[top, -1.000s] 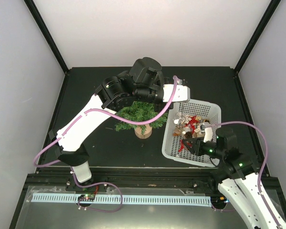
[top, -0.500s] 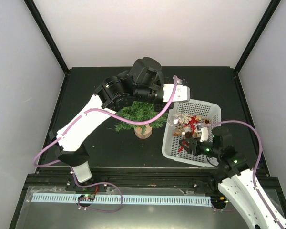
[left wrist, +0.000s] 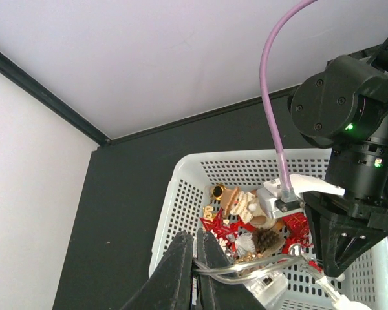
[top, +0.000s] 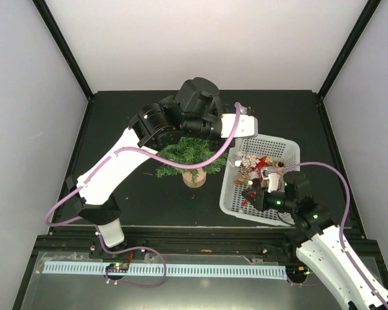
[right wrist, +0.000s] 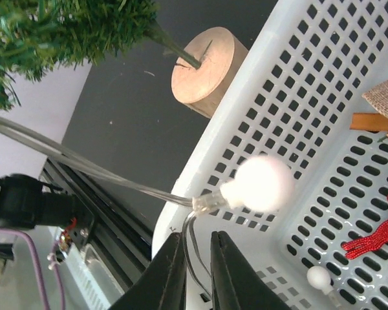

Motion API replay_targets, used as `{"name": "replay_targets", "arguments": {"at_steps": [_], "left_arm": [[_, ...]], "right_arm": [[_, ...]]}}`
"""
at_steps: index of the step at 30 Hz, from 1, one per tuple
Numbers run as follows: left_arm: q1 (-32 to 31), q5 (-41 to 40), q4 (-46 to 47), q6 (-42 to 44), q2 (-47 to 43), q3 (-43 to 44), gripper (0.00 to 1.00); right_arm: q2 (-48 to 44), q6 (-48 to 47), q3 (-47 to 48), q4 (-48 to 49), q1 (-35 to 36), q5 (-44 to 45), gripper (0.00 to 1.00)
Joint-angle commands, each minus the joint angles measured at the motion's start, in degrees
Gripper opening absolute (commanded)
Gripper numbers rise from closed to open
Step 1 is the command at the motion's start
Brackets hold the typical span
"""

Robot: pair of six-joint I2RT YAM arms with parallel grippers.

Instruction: Decorate the small christmas tree

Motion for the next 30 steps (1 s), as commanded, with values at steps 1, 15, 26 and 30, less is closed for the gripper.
{"name": "replay_targets", "arguments": {"at_steps": [1, 15, 26, 30], "left_arm": [[-0.5, -0.9, 0.6, 0.0, -1.1, 2.6, 0.02], [-0.4, -4.7, 0.6, 1.8, -4.3, 2.5, 0.01], [-0.4, -7.8, 0.1, 3.9, -17.4, -8.1, 0.02], [-0.4, -8.6, -0.4, 5.0, -22.8, -14.7, 0.02]], "right_arm": [[1.0, 0.2, -0.7, 2.9, 1.6, -0.1, 0.11], [-1.3, -0.6, 11.4, -5.9, 2.4, 8.9, 0.01], [3.2, -3.7, 34.4, -13.1, 2.4, 13.6, 0.01], [5.5, -4.2, 38.9, -12.8, 2.4, 13.7, 0.01]]}}
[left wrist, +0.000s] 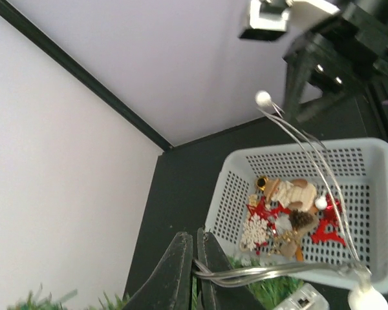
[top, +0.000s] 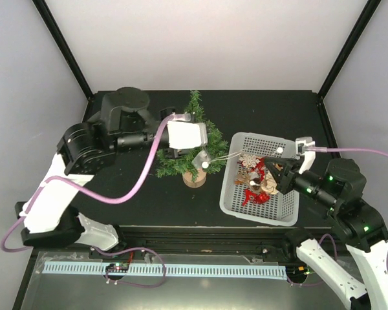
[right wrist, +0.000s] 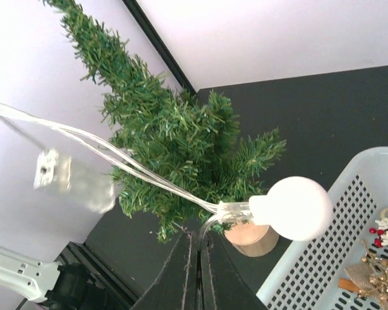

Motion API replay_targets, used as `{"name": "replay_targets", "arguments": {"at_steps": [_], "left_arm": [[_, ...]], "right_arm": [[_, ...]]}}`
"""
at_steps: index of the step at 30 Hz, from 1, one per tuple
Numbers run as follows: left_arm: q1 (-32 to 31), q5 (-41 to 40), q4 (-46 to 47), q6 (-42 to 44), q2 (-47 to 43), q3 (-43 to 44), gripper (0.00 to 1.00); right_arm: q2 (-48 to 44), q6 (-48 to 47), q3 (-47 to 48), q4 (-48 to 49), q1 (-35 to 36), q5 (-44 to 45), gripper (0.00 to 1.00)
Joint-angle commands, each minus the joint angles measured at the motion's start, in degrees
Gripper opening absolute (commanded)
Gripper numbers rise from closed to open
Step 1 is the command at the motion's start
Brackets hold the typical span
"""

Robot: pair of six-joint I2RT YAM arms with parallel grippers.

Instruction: Decorate the small christmas tree

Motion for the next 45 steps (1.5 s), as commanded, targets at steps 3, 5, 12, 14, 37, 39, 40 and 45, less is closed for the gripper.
{"name": "replay_targets", "arguments": {"at_steps": [3, 5, 12, 14, 37, 39, 40, 45], "left_arm": [[0.0, -3.0, -0.7, 2.3, -6.9, -9.3, 0.02], [0.9, -3.0, -0.8, 2.2, -9.4, -11.4, 0.02], [7.7, -0.7, 1.8, 1.3, -16.1, -19.2, 0.02], [9.3, -0.5, 2.7, 1.1, -17.5, -21.4, 0.02], [27.2, 11.8, 15.1, -5.0, -24.5, -37.1, 0.02], [28.8, 13.6, 16.3, -6.3, -24.3, -37.3, 0.02], [29.7, 14.9, 17.1, -7.1, -24.2, -37.7, 0.02], [34.9, 21.7, 21.1, -12.7, -22.6, -38.4, 0.02]], "right_arm": [[4.0, -1.6, 5.6, -0.9, 0.3, 1.5, 0.01], [5.4, -1.8, 7.2, -0.3, 0.3, 1.2, 0.01], [10.3, -1.9, 12.6, 2.1, 0.3, 0.3, 0.01], [11.8, -1.9, 13.9, 2.7, 0.3, -0.1, 0.01], [25.3, -3.4, 32.0, 5.9, 0.3, 0.4, 0.01], [26.3, -3.3, 34.6, 6.5, 0.3, 0.6, 0.01], [26.9, -3.3, 36.0, 6.8, 0.3, 0.9, 0.01], [30.5, -2.5, 44.3, 7.9, 0.3, 2.1, 0.01]]}}
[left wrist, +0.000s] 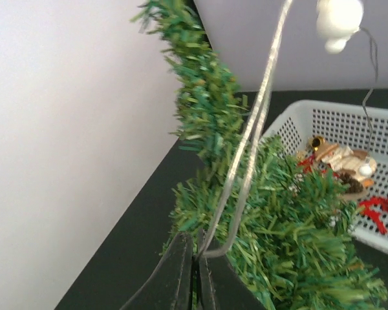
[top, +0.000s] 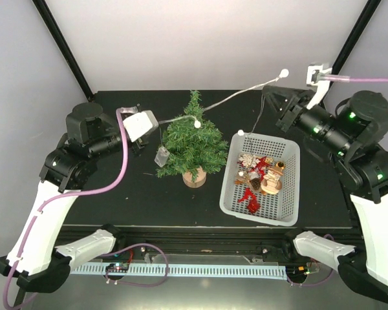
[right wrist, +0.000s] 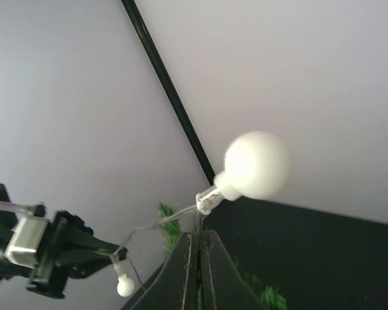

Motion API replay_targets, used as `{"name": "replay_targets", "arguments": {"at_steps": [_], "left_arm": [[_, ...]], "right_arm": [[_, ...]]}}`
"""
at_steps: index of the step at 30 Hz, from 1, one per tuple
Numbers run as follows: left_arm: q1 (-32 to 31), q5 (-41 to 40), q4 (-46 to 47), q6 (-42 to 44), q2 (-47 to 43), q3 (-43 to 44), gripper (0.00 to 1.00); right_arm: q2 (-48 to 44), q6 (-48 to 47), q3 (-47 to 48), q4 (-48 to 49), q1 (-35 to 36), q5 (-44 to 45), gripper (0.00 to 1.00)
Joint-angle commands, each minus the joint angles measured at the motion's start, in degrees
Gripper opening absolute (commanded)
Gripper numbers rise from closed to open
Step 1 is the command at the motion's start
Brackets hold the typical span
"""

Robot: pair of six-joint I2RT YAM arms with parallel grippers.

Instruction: Decorate the small christmas tree

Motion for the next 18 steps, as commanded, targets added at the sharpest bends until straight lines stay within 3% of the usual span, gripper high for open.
{"name": "replay_targets", "arguments": {"at_steps": [1, 10, 18], "left_arm": [[4.8, 9.0, 6.8, -7.3, 1.7, -0.7, 0.01], [10.0, 18.7, 10.8, -15.5, 6.5, -0.7, 0.02], [12.6, 23.7, 13.7, -20.0, 9.1, -0.5, 0.02]], "right_arm": [[2.3, 0.3, 7.0, 3.7, 0.3, 1.7, 0.01], [11.7, 0.9, 18.9, 4.1, 0.3, 2.3, 0.01], [16.0, 1.0, 19.4, 6.6, 0.3, 3.8, 0.01]]}}
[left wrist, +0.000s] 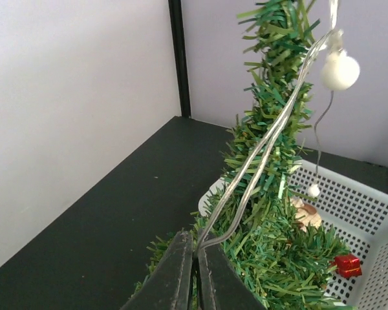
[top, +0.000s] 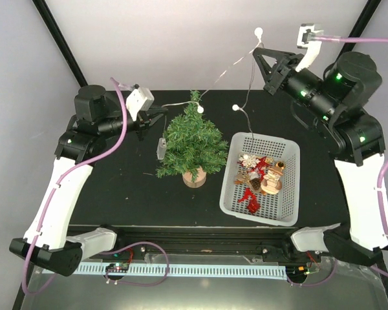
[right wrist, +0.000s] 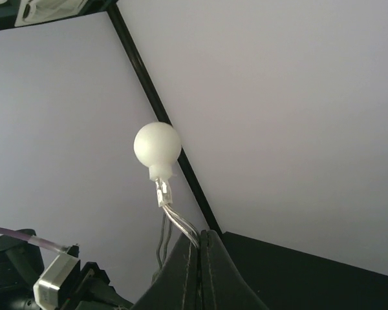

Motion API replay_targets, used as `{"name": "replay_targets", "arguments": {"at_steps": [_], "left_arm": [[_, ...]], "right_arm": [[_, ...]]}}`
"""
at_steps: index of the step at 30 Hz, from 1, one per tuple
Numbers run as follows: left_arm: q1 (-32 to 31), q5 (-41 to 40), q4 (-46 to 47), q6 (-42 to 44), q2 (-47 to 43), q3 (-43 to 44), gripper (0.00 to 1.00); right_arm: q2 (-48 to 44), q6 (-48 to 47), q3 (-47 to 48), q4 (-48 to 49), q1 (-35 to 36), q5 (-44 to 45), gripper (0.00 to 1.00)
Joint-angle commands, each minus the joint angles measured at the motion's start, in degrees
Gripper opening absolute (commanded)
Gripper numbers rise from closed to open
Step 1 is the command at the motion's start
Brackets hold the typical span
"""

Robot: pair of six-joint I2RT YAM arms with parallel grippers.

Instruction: Decorate the small christmas tree

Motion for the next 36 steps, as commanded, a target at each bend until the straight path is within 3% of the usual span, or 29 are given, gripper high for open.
{"name": "replay_targets", "arguments": {"at_steps": [1, 9, 21, 36], "left_arm": [[2.3, 6.2, 4.0, -4.7, 1.0, 0.4, 0.02], [6.7, 14.9, 7.1, -9.6, 1.7, 0.0, 0.02], [11.3, 21.8, 14.0, -18.4, 2.6, -2.2, 0.01], [11.8, 24.8, 20.3, -25.8, 5.3, -5.8, 0.02]], "right_arm": [[1.4, 0.6, 0.8, 3.1, 0.3, 1.7, 0.01], [2.4, 0.3, 3.4, 4.4, 0.3, 1.4, 0.01], [3.6, -0.1, 5.1, 5.7, 0.3, 2.1, 0.01], [10.2, -2.5, 8.2, 4.1, 0.3, 6.8, 0.01]]}}
